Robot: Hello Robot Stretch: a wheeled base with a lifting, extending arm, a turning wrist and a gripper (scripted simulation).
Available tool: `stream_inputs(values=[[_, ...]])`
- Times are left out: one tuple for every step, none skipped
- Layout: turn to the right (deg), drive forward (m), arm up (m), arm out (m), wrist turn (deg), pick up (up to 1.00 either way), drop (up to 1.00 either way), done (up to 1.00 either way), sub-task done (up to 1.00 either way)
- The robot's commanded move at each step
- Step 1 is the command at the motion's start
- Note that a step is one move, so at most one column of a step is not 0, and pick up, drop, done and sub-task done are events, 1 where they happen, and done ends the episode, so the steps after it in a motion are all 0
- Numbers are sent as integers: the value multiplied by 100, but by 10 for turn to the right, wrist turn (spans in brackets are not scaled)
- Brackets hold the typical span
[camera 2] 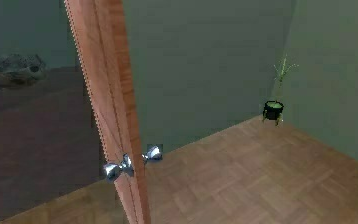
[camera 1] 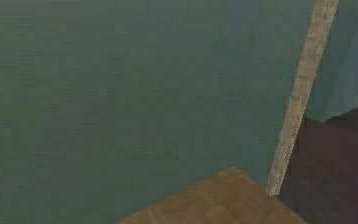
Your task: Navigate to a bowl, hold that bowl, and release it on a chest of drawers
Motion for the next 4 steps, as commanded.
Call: stream_inputs(values=[[-180, 0, 0, 0, 0, 0, 0, 0, 0], [0, 10, 0, 0, 0, 0, 0, 0, 0], [270, 0, 0, 0, 0, 0, 0, 0, 0], [0, 25, 0, 0, 0, 0, 0, 0, 0]])
